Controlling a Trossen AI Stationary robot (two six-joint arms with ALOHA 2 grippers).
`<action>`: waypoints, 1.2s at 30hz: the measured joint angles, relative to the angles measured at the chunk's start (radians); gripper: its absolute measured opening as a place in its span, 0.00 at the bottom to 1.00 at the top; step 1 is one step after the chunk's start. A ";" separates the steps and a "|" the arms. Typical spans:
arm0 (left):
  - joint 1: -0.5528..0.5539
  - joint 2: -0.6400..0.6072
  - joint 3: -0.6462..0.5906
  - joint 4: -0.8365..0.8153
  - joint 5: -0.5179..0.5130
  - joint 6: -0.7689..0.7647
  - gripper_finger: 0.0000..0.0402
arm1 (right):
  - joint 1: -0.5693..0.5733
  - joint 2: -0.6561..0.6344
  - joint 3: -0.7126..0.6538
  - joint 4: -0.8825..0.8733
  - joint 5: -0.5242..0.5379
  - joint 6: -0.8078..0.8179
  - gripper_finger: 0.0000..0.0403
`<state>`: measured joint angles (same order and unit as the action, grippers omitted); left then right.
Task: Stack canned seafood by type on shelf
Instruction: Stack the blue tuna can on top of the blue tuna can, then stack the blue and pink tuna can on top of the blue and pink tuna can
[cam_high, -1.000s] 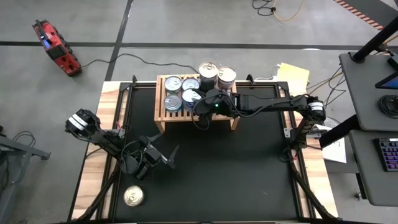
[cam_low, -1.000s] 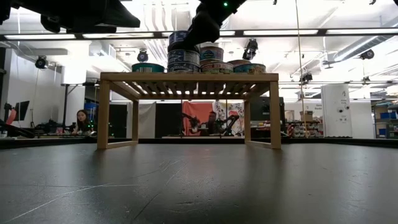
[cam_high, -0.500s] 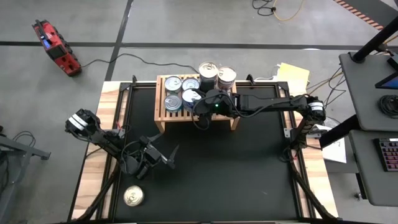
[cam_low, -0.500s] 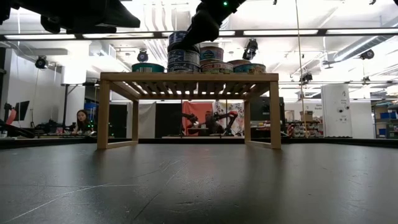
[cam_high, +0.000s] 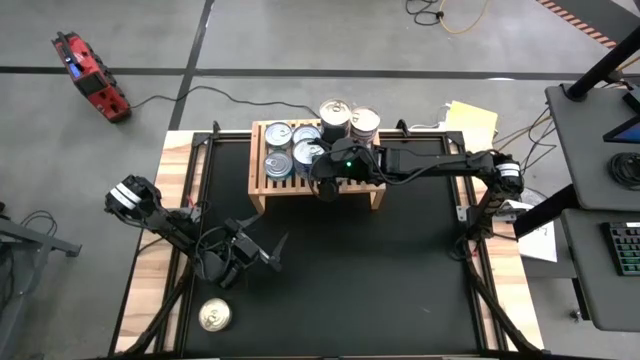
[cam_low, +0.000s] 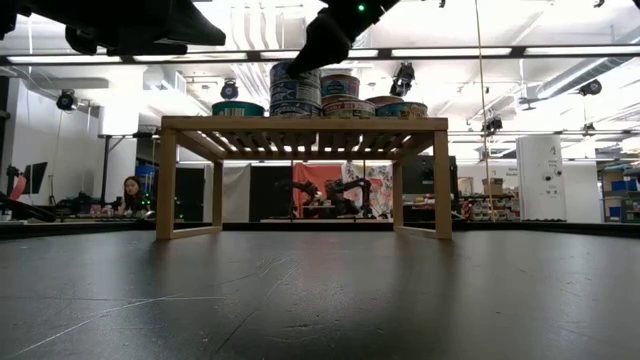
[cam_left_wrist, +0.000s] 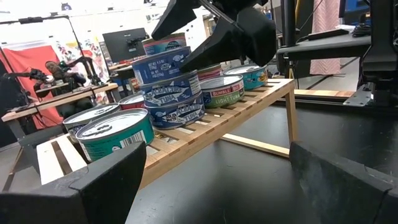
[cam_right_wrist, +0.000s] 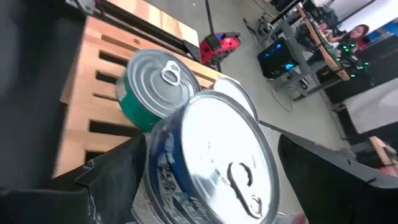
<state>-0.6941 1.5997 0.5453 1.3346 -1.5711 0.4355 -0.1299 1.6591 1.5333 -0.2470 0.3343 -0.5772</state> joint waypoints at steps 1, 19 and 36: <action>0.000 0.000 0.000 0.000 0.000 0.000 0.95 | 0.000 0.000 0.000 0.000 -0.002 0.003 0.88; -0.002 0.000 0.000 -0.013 0.004 -0.074 0.95 | 0.094 -0.101 0.001 -0.054 0.002 0.081 0.88; -0.052 0.000 0.005 -0.234 0.692 -0.709 0.94 | 0.286 -0.308 -0.203 -0.191 -0.427 0.400 0.82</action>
<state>-0.7463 1.5997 0.5502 1.1010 -0.8792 -0.2740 0.1565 1.3510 1.3307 -0.4385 -0.0930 -0.1775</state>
